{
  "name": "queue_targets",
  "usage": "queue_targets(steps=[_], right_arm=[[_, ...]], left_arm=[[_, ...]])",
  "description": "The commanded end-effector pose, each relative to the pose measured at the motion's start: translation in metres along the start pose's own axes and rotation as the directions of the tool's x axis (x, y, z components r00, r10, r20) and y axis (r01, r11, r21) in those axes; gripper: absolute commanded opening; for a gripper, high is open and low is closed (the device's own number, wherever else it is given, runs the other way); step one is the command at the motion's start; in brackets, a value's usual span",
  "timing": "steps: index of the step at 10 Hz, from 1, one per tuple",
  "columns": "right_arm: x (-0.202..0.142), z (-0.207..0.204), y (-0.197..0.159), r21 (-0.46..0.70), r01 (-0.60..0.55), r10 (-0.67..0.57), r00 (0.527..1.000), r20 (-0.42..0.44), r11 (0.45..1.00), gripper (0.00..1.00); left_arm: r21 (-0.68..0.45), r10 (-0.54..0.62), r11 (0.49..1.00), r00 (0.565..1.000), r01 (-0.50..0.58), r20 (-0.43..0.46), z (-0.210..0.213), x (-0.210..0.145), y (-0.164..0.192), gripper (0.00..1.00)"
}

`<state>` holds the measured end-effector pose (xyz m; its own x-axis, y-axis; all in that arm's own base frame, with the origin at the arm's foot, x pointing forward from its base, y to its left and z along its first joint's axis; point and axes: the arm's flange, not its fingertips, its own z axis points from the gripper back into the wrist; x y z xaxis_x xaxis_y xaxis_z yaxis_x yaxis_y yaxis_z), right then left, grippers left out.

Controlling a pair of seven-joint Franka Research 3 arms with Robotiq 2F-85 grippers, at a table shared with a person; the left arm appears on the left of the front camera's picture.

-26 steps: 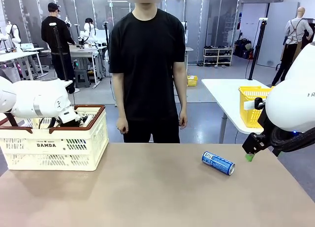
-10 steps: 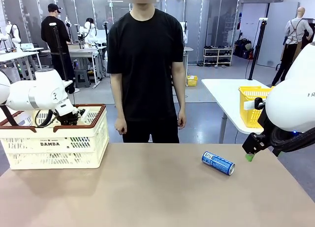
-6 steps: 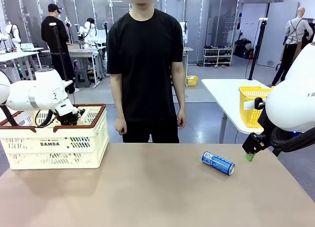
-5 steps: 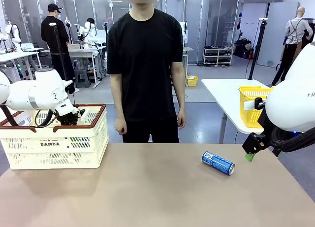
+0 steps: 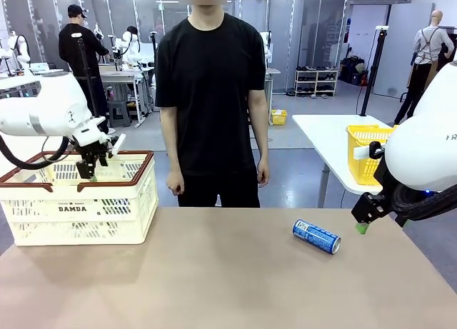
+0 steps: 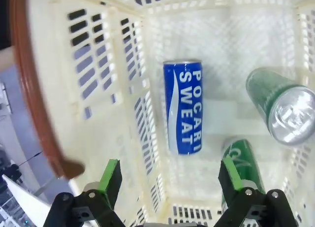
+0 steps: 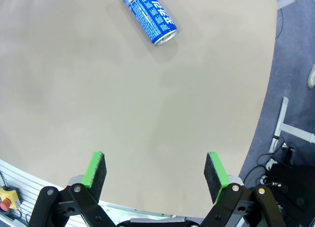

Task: Place the drinks into the Shopping basket.
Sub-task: Pick up one drink and place it into the Shopping basket.

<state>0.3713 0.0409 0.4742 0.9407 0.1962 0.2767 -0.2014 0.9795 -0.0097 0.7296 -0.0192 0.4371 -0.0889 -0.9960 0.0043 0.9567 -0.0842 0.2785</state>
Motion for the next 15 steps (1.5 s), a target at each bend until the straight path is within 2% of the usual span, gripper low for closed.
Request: queue_targets(steps=[1, 7, 8, 12, 13, 15], right_arm=[[0.001, 0.001, -0.002, -0.001, -0.017, 0.017, 1.000, -0.003, 1.000, 1.00], [0.001, 0.001, -0.002, -0.001, -0.017, 0.017, 1.000, -0.003, 1.000, 1.00], [0.001, 0.001, -0.002, -0.001, -0.017, 0.017, 1.000, -0.003, 1.000, 1.00], [0.001, 0.001, -0.002, -0.001, -0.017, 0.017, 1.000, -0.003, 1.000, 1.00], [0.001, 0.001, -0.002, -0.001, -0.017, 0.017, 1.000, -0.003, 1.000, 1.00], [0.001, 0.001, -0.002, -0.001, -0.017, 0.017, 1.000, -0.003, 1.000, 1.00]], left_arm=[[0.025, -0.006, 1.000, 1.000, 0.007, -0.018, 0.021, 0.000, -0.023, 1.00], [0.136, -0.048, 0.989, 0.998, 0.054, -0.050, 0.116, 0.034, -0.120, 1.00], [0.143, -0.060, 0.988, 0.998, 0.063, -0.022, 0.127, 0.034, -0.138, 1.00], [0.060, -0.167, 0.986, 0.966, 0.158, 0.197, 0.138, 0.043, -0.204, 1.00], [-0.012, -0.157, 0.986, 0.960, 0.164, 0.230, 0.132, 0.049, -0.221, 1.00], [-0.117, -0.087, 0.986, 0.964, 0.119, 0.250, 0.115, 0.049, -0.232, 1.00]])
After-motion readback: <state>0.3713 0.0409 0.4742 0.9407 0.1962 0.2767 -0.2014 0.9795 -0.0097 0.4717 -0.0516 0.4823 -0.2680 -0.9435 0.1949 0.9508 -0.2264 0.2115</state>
